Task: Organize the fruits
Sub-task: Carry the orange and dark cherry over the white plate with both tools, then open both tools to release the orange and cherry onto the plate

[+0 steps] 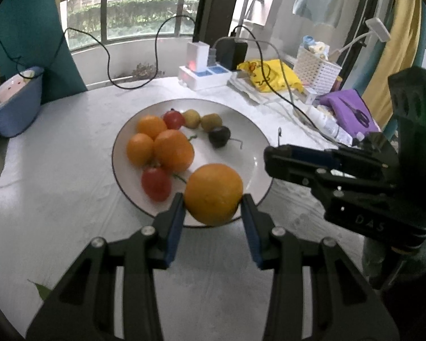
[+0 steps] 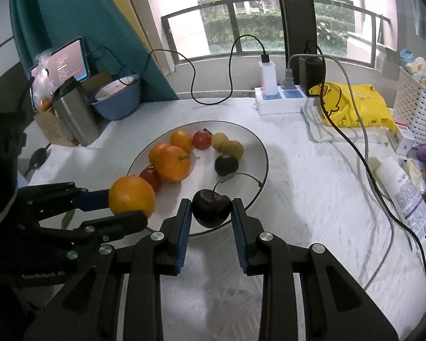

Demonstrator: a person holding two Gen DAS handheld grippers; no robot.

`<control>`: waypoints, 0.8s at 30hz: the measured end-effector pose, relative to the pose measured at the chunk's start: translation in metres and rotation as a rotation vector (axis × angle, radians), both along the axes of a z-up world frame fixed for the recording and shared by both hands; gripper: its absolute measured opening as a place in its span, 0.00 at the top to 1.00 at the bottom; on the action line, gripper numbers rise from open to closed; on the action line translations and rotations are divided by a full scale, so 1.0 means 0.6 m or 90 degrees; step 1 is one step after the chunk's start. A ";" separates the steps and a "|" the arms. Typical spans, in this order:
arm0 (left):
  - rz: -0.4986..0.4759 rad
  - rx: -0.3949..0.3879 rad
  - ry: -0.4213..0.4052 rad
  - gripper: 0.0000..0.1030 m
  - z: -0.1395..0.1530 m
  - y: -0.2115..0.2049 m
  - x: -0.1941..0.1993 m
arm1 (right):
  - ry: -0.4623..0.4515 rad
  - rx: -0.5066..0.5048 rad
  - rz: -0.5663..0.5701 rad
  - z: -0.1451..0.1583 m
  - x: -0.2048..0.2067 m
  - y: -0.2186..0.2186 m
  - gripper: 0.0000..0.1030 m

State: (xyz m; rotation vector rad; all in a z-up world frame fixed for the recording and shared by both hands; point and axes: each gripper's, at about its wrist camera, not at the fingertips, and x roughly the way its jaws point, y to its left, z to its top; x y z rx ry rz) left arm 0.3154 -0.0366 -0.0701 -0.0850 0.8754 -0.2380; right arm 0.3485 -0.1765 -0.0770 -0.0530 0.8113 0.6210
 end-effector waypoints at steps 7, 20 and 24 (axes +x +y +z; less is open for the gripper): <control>0.003 -0.005 0.018 0.60 -0.017 0.001 0.023 | 0.009 -0.006 0.004 -0.016 0.025 0.011 0.70; -0.006 -0.013 0.045 0.59 -0.029 0.001 0.037 | 0.006 -0.023 0.003 -0.028 0.034 0.021 0.70; -0.007 -0.020 0.036 0.57 -0.022 0.003 0.032 | 0.006 -0.031 -0.004 -0.027 0.033 0.024 0.70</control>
